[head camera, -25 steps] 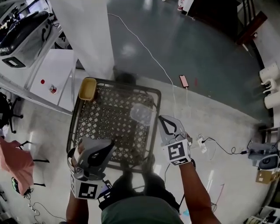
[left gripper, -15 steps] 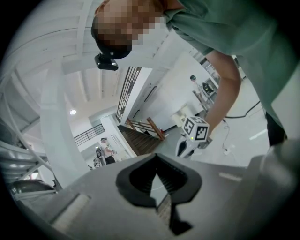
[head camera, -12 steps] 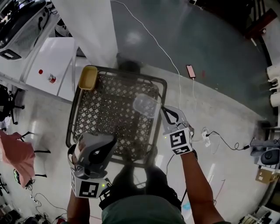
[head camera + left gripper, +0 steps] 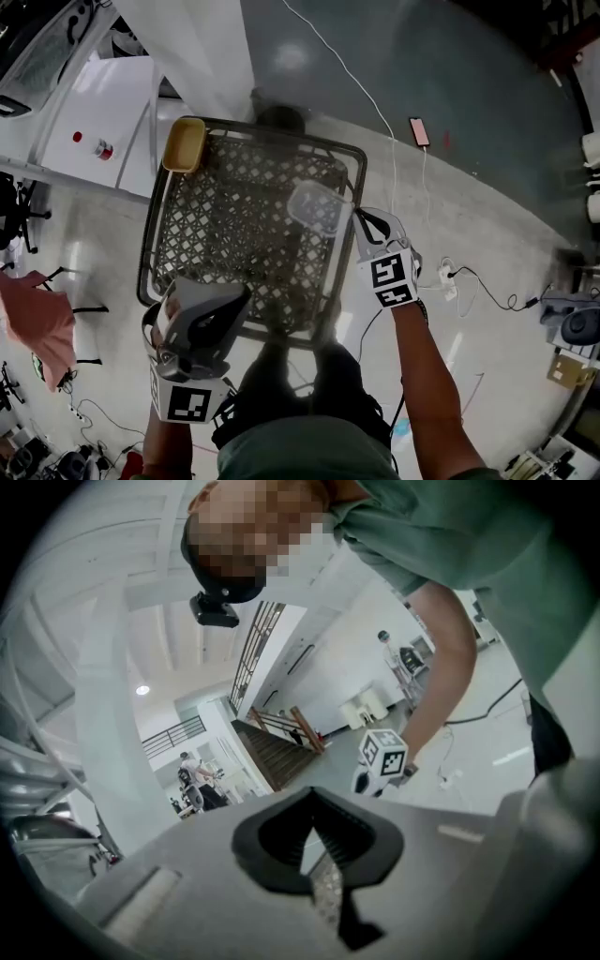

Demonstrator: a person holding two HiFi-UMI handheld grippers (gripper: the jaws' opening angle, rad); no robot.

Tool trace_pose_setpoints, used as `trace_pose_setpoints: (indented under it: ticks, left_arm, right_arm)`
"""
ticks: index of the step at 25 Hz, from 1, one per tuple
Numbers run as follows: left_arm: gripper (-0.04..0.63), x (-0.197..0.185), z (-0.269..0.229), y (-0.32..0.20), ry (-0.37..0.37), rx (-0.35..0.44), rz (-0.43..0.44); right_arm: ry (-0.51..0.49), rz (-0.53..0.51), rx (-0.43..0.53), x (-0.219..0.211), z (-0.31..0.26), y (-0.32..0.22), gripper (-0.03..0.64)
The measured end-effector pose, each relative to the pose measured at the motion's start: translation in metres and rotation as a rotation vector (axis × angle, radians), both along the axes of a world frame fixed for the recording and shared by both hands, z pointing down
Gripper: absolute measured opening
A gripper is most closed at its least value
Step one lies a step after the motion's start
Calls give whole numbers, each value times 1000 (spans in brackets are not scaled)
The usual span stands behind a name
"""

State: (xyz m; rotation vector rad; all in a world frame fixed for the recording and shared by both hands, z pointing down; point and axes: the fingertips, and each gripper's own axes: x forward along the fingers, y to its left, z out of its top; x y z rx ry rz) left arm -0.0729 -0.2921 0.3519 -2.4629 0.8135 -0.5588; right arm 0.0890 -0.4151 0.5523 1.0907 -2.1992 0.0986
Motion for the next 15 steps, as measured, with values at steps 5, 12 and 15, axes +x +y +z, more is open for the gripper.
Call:
trace_pose_setpoints:
  ticks: [5,12,15]
  left_arm:
    - [2,3,15,-7,3,-22,-5]
    - [2,3,37,-14,-4,-49,-10]
    - [2,3,46,-17,-8,-57,-12]
  right_arm:
    - [6,14,-41,7,30,-11,11]
    - [19,25,-97,15,75,-23,18]
    - [24,26,-124,18,95,-26,23]
